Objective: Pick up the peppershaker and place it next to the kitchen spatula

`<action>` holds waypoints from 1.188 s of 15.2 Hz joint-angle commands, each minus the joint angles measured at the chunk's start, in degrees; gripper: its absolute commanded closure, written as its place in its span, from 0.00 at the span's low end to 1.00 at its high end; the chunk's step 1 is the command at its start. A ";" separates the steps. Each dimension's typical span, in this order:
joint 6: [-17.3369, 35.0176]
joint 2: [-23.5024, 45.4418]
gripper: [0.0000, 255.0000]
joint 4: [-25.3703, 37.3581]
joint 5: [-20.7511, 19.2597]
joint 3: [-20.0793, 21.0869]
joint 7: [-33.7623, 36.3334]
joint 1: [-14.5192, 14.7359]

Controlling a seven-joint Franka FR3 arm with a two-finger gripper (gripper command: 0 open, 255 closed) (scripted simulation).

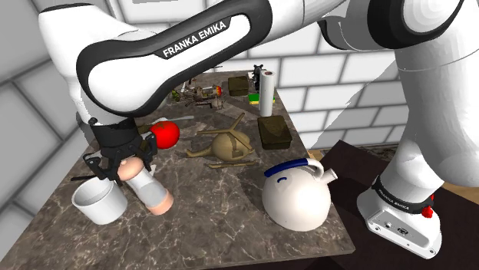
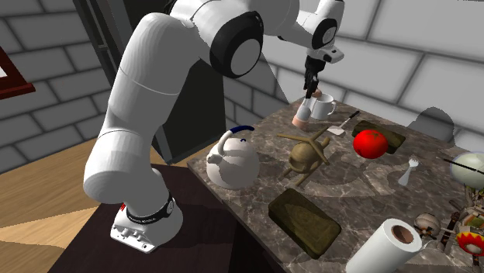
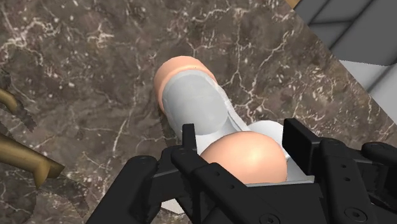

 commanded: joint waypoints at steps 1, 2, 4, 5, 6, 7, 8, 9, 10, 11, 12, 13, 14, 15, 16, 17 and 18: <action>0.01 -0.01 1.00 0.00 0.00 0.00 0.00 0.00; 0.02 -0.01 1.00 0.00 0.00 0.00 0.00 0.00; 0.01 0.00 0.00 0.01 0.00 0.00 0.00 0.00; 0.01 0.00 0.00 0.01 0.00 0.00 0.00 0.00; 0.01 0.00 0.00 0.01 0.00 0.00 0.00 0.00; 0.01 0.00 0.00 0.01 0.00 0.00 0.00 0.00; 0.01 0.00 0.00 0.01 0.00 0.00 0.00 0.00; -1.54 -0.63 0.00 0.98 0.31 0.19 -0.20 -0.12; -3.13 -1.19 0.00 2.08 0.60 0.35 -0.39 -0.21; -4.78 -1.66 0.00 3.30 0.86 0.49 -0.57 -0.25; -6.10 -1.99 0.00 4.35 1.03 0.59 -0.70 -0.26; -6.10 -1.98 0.00 4.35 1.03 0.59 -0.70 -0.26; -6.10 -1.99 0.00 4.34 1.03 0.59 -0.70 -0.26; -6.10 -1.99 0.00 4.35 1.03 0.59 -0.70 -0.26; -6.10 -1.99 0.00 4.35 1.03 0.59 -0.70 -0.26; -6.10 -1.99 0.00 4.35 1.03 0.59 -0.70 -0.26; -6.10 -1.98 0.00 4.35 1.03 0.59 -0.70 -0.26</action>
